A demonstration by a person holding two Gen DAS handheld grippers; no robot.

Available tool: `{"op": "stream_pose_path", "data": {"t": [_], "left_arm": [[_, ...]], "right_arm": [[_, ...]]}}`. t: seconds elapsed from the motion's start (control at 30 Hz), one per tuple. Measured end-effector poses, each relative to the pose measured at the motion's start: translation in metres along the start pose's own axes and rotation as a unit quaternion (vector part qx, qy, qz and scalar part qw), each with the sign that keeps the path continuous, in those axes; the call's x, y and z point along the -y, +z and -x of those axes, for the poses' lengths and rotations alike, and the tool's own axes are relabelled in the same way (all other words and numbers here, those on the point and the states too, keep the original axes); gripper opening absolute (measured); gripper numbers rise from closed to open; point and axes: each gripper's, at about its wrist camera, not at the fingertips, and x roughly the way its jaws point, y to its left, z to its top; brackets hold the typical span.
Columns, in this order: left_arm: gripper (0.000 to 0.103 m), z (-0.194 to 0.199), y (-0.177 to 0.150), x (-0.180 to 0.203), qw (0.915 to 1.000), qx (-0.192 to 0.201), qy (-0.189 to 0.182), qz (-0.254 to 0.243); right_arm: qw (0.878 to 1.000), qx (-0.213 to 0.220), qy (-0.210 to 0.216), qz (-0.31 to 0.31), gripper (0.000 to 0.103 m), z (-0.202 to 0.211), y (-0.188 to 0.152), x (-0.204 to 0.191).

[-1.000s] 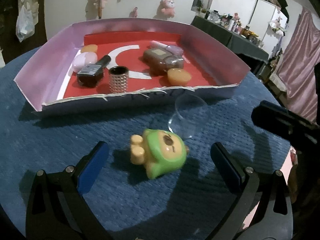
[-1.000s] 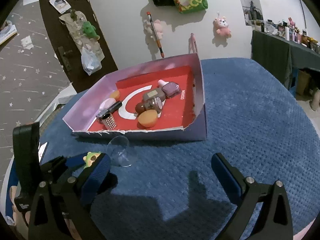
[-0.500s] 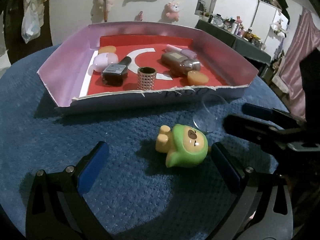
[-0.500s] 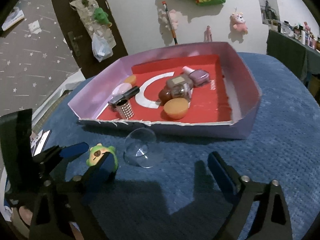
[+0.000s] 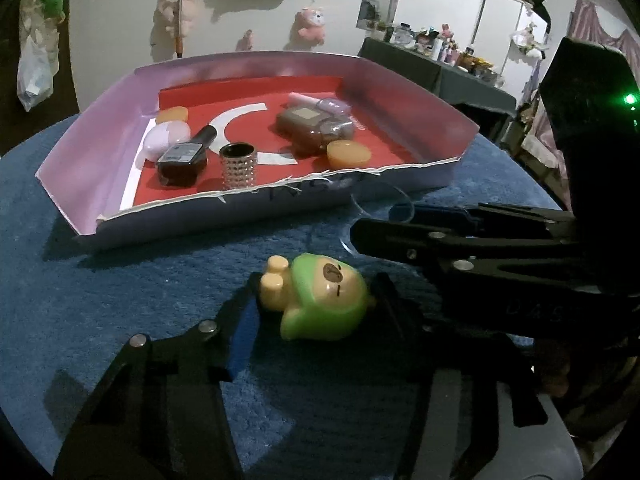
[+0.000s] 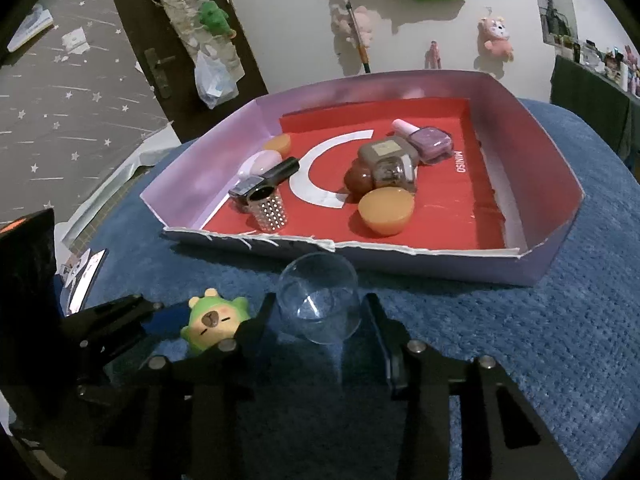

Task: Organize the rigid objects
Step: 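Grasp clear glass cup with right tool while left tool grasps green figurine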

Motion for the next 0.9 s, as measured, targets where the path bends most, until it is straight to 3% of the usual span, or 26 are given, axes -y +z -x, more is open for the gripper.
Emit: {"op": "stream_pose_path", "data": {"t": [0.5,0.9], "left_arm": [[0.052,0.019,0.005,-0.005,0.9997,0.017,-0.014,0.010],[0.052,0.030,0.009,-0.007,0.9994,0.028,-0.008,0.017]], "right_arm": [[1.000,0.025,0.014,-0.001,0.041,0.029,0.006,-0.004],[1.000,0.019,0.017,-0.012,0.037,0.025,0.003,0.000]]}}
